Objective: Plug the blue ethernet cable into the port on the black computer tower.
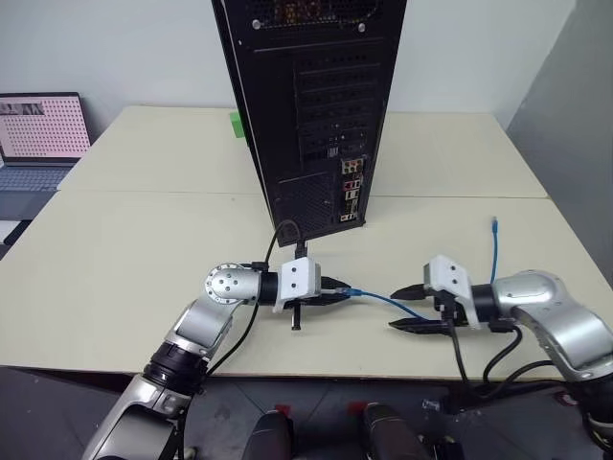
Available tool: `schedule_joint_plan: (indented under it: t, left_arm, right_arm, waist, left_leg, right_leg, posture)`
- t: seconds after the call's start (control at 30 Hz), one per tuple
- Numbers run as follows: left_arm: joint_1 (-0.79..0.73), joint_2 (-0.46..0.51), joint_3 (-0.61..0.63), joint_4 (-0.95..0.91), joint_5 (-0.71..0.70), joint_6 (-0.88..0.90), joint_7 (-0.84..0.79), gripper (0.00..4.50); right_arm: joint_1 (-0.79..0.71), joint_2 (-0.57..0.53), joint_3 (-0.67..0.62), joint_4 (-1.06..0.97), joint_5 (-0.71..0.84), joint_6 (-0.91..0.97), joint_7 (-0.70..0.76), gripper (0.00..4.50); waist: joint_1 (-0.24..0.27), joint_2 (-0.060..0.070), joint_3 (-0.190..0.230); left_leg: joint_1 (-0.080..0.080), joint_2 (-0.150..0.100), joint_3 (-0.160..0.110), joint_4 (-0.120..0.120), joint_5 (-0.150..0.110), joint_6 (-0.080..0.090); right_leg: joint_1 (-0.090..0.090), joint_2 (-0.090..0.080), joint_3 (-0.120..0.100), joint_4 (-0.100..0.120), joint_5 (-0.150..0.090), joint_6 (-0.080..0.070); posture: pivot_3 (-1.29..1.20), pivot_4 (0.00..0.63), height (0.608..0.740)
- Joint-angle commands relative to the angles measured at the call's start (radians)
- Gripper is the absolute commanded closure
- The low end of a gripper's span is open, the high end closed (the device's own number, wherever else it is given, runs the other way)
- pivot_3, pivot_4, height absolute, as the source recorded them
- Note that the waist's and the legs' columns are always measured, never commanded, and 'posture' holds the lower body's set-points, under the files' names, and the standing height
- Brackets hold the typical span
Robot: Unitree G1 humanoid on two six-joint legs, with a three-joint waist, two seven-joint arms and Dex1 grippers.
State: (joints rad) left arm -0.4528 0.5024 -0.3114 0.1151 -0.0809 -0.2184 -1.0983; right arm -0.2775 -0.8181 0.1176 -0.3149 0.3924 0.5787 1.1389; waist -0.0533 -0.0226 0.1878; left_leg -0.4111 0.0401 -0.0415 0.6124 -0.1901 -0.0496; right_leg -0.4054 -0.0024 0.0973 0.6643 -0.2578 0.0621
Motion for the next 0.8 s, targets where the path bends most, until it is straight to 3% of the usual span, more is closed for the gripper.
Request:
schedule_joint_plan:
  t: [0.03,0.17,0.33,0.7,0.8]
  left_arm:
    - [-0.003,0.02,0.008,0.102,0.141,-0.418,0.099,4.2]
    - [-0.029,0.005,0.019,0.219,0.252,-0.709,0.23,4.2]
    - [-0.057,-0.012,0.043,0.296,0.382,-0.904,0.399,4.2]
    - [-0.076,-0.005,0.041,0.315,0.532,-0.997,0.6,4.2]
    - [-0.08,-0.001,0.039,0.315,0.557,-0.995,0.638,4.2]
  right_arm:
    - [0.024,0.04,-0.14,-0.076,0.198,0.143,-0.044,1.05]
    - [0.02,0.107,-0.151,-0.102,0.265,0.227,-0.132,1.05]
    - [0.003,0.198,-0.119,-0.106,0.291,0.279,-0.228,1.05]
    - [-0.034,0.276,-0.087,-0.086,0.337,0.339,-0.281,1.05]
    - [-0.042,0.285,-0.085,-0.085,0.344,0.35,-0.286,1.62]
  waist:
    - [0.001,0.0,0.0]
    - [0.005,0.0,0.0]
    - [0.01,0.0,0.0]
    - [0.012,0.0,0.0]
    - [0.012,0.0,0.0]
  left_leg:
    - [0.0,0.0,0.0,0.0,0.0,0.0]
    - [0.0,0.0,0.0,0.0,0.0,0.0]
    - [-0.001,0.0,0.0,0.0,0.0,0.0]
    - [-0.001,0.0,0.0,0.0,0.0,0.0]
    - [-0.002,0.0,0.0,0.0,0.0,0.0]
  right_leg:
    - [0.0,0.0,0.0,0.0,0.0,0.0]
    - [0.0,0.0,0.0,0.0,0.0,0.0]
    - [0.0,0.0,0.0,-0.001,0.001,0.001]
    - [0.0,0.0,0.0,-0.001,0.001,0.002]
    - [0.0,0.0,0.0,-0.001,0.001,0.002]
  posture:
    - [0.0,0.15,0.74]
    - [0.0,0.15,0.74]
    - [0.0,0.15,0.74]
    - [0.0,0.15,0.74]
    - [0.0,0.15,0.74]
